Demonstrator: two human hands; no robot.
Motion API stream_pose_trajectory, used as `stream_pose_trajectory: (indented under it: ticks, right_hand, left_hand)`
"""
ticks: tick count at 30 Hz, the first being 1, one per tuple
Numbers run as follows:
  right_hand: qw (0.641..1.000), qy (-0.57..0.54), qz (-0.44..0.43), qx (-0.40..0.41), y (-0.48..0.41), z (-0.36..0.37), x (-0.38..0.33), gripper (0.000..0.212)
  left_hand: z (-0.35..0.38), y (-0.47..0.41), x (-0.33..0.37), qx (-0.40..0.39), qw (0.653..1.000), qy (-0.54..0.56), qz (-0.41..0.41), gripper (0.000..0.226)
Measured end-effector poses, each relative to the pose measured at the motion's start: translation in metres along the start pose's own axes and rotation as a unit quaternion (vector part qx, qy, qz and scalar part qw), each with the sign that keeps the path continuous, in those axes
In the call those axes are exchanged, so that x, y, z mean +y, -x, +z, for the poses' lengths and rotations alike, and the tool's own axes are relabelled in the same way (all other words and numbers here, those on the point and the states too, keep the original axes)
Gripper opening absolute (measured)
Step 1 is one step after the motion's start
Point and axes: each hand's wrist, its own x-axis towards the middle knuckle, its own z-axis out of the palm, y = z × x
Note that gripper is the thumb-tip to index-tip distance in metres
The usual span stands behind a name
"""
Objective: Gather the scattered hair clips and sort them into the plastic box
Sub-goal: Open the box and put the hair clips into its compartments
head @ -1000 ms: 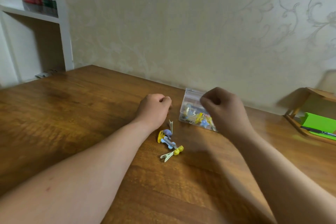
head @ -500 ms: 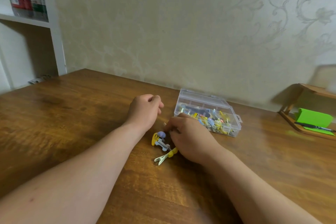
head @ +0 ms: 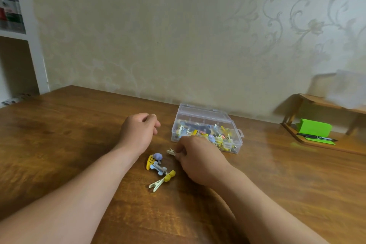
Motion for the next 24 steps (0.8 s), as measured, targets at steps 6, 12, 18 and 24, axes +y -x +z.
stream_pose_trajectory:
  ticks: [6,12,18,24]
  right_hand:
    - [0.993,-0.098,0.033,0.059,-0.002,-0.026,0.015,0.012]
    - [0.952,-0.219,0.179,0.119,-0.019,-0.073,0.069,0.016]
    - [0.964,-0.122,0.235,0.038,-0.045,-0.064,0.085,0.024]
    - [0.968,-0.08,0.238,-0.014,-0.061,-0.052,0.08,0.029]
  left_hand:
    - [0.0,0.0,0.001,-0.002,1.0,-0.005,0.005,0.037]
    - [0.0,-0.001,0.002,-0.008,1.0,-0.008,0.002,0.038]
    - [0.0,0.0,0.002,-0.01,1.0,-0.012,0.003,0.04]
    - [0.0,0.001,0.002,-0.014,1.0,-0.014,0.005,0.04]
